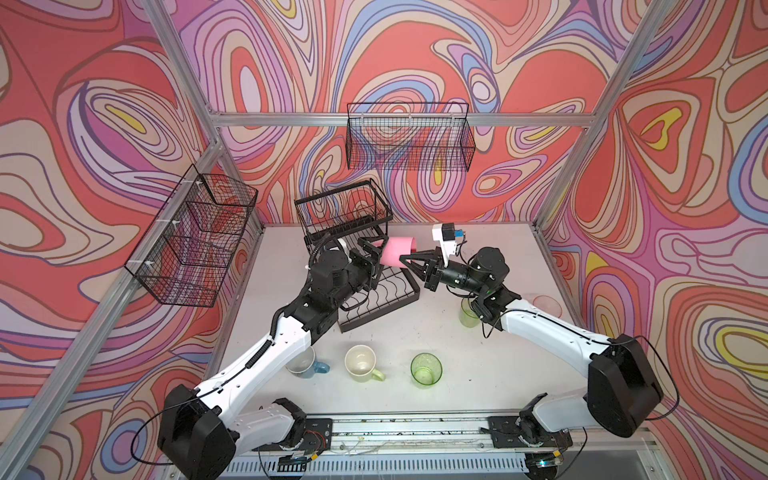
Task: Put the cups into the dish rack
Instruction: 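Grasp the pink cup's base with the left gripper while the right gripper releases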
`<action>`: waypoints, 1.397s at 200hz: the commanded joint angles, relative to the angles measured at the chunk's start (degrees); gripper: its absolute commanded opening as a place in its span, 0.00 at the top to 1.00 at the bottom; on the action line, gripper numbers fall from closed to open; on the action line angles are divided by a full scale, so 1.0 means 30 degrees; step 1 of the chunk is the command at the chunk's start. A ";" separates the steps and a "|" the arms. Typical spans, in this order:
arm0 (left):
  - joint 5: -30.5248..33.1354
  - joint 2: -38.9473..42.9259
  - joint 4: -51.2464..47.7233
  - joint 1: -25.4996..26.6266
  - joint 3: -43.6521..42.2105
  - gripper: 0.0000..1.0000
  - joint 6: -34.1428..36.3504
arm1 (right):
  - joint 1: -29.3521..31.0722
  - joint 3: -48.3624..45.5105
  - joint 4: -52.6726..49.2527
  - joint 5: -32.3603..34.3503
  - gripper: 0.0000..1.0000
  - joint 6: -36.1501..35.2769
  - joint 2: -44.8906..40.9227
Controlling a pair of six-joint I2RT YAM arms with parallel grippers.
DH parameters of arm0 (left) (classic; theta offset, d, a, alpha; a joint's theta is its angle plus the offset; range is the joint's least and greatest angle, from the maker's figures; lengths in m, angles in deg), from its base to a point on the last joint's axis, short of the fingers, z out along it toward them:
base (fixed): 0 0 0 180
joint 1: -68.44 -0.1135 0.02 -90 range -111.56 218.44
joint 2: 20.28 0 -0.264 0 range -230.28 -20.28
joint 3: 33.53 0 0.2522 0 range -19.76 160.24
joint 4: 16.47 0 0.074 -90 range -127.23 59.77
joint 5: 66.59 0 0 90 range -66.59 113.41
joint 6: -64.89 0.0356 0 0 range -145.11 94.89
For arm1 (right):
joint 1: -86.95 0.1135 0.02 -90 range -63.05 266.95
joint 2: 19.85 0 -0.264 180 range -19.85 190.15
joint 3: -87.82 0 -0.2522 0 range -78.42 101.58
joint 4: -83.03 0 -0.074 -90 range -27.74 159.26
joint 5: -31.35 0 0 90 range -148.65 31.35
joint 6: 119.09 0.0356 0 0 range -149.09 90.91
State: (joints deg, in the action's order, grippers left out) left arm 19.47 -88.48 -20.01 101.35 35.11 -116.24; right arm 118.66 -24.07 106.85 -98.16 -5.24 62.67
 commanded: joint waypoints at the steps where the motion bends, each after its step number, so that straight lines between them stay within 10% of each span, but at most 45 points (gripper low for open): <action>1: 0.1124 -0.0219 0.0548 0.0302 -0.0105 0.07 -0.1512 | 0.0184 -0.0274 0.0670 -0.0225 1.00 -0.0277 0.0338; 279: 0.4466 -0.2213 0.2686 0.1644 0.0378 0.23 -0.2556 | 0.1473 -0.0596 -0.2226 0.2004 0.95 -0.3089 -0.0335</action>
State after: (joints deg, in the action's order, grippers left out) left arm 30.46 -96.15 -15.20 106.01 36.70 -125.75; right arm 122.68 -25.10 103.37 -93.02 -14.59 62.76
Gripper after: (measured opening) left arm 0.788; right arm 0.050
